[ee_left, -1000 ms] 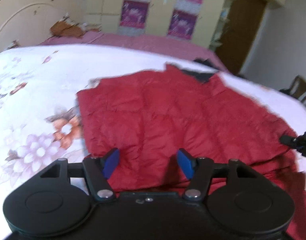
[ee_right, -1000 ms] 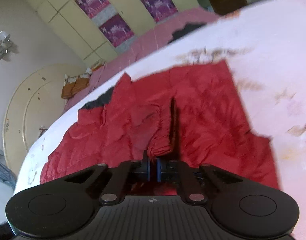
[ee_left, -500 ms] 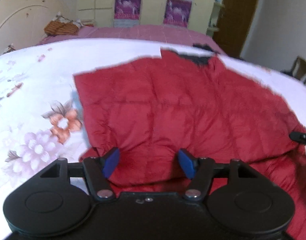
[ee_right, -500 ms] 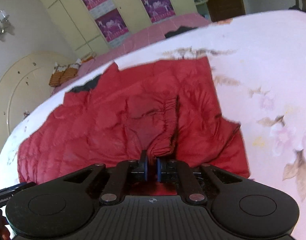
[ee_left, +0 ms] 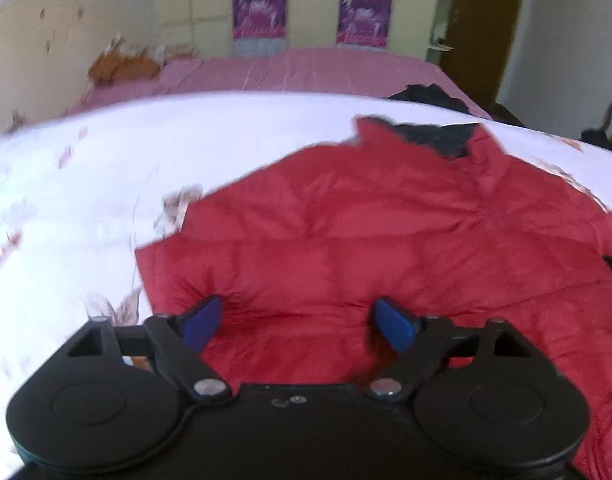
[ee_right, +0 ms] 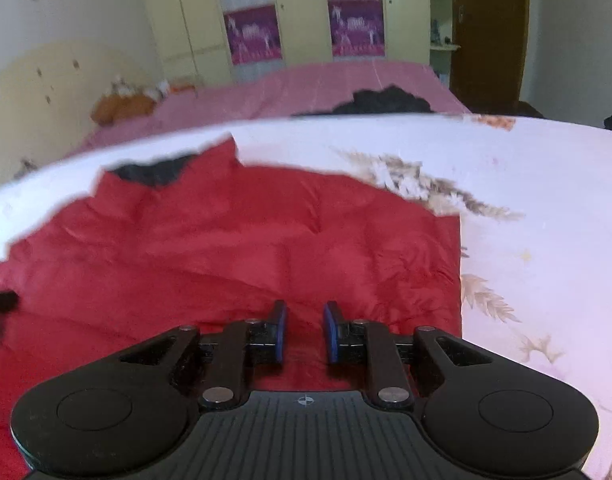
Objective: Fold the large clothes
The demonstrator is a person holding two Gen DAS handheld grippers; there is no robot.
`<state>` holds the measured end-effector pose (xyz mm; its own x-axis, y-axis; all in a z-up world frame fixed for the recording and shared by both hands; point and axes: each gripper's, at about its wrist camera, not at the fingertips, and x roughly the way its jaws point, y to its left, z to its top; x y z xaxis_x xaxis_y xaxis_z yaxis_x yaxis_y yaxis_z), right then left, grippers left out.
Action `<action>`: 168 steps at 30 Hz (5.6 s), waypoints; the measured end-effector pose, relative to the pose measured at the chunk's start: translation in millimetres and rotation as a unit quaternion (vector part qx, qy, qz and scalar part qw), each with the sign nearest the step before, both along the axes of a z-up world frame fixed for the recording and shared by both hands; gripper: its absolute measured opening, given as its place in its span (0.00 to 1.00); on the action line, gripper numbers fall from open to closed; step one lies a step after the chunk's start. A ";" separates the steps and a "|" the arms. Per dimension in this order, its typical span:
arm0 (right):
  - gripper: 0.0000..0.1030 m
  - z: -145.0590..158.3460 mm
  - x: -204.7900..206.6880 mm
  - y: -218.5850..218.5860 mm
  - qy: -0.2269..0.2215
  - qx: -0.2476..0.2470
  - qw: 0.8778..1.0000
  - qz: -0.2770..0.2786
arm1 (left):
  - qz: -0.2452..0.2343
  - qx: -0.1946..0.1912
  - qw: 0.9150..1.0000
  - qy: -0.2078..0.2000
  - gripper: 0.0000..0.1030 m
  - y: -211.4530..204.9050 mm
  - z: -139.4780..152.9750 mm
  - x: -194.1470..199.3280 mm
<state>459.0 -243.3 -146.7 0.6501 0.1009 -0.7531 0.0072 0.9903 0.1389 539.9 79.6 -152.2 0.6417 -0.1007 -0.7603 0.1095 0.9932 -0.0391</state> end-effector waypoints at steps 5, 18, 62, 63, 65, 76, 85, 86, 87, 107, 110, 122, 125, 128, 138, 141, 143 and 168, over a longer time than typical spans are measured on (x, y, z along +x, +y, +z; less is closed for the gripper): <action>0.19 -6.5 0.7 1.6 -0.007 -0.018 1.000 0.005 | -0.005 0.004 1.000 -0.008 0.86 2.3 -6.2 -1.9; 0.54 36.0 -19.8 60.5 -0.041 0.009 0.996 0.080 | -0.052 0.004 0.998 -0.041 0.92 -72.3 27.6 -36.3; 0.54 54.1 -184.8 -31.6 0.005 0.059 0.997 -0.041 | -0.001 0.005 1.000 0.001 0.71 44.7 14.8 -182.2; 0.54 52.4 -195.8 -41.6 0.010 0.064 0.997 -0.046 | 0.008 0.000 1.000 0.008 0.71 52.3 13.4 -193.6; 0.54 50.5 -219.3 -61.8 0.019 0.076 0.995 -0.058 | 0.019 -0.018 0.999 0.019 0.71 64.9 11.6 -217.8; 0.54 38.7 -342.8 -123.8 0.048 0.222 0.971 -0.075 | 0.033 -0.156 0.986 0.053 0.70 80.1 12.1 -325.9; 0.54 27.2 -376.2 -133.2 0.055 0.347 0.935 -0.046 | 0.055 -0.273 0.959 0.049 0.62 87.5 -3.8 -356.2; 0.54 24.6 -374.7 -134.6 0.055 0.358 0.931 -0.047 | 0.060 -0.278 0.957 0.048 0.60 87.7 -4.4 -356.1; 0.50 21.7 -372.0 -135.7 0.056 0.368 0.927 -0.048 | 0.062 -0.279 0.957 0.048 0.55 87.3 -4.5 -354.5; 0.07 126.3 -252.6 -125.4 -0.088 0.318 0.944 0.029 | 0.063 -0.302 0.946 -0.101 0.08 86.6 81.0 -258.7; 0.07 138.1 -193.4 -118.3 -0.099 0.321 0.941 0.027 | 0.053 -0.291 0.949 -0.109 0.08 81.5 98.4 -199.7; 0.56 94.5 30.4 -106.5 -0.042 0.273 0.960 -0.050 | 0.031 -0.244 0.968 -0.050 0.37 59.8 73.3 24.2; 0.79 80.9 39.4 -110.1 -0.060 0.227 0.970 -0.054 | 0.050 -0.222 0.971 -0.068 0.93 64.2 57.1 32.9; 0.74 57.2 47.0 -112.8 -0.035 0.201 0.978 -0.047 | 0.033 -0.195 0.979 -0.044 0.83 66.7 40.6 45.1; 0.12 4.6 78.3 -80.5 0.044 0.114 0.992 0.016 | -0.029 -0.120 0.992 0.031 0.36 48.9 0.9 82.3; 0.07 18.7 74.7 -71.3 0.012 0.079 0.996 0.034 | -0.044 -0.102 0.994 0.008 0.19 41.3 12.4 80.4; 0.06 30.5 70.7 -72.9 -0.028 0.077 0.996 0.026 | -0.055 -0.081 0.995 -0.028 0.13 35.7 27.3 77.7; 0.74 33.2 60.6 -59.0 -0.033 -0.014 0.999 -0.009 | 0.046 -0.042 0.997 -0.054 0.77 44.3 38.7 58.4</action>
<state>519.6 -302.3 -113.5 0.6993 0.0680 -0.7116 0.0174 0.9935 0.1121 598.3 124.0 -113.5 0.7283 -0.0969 -0.6784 0.0254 0.9931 -0.1146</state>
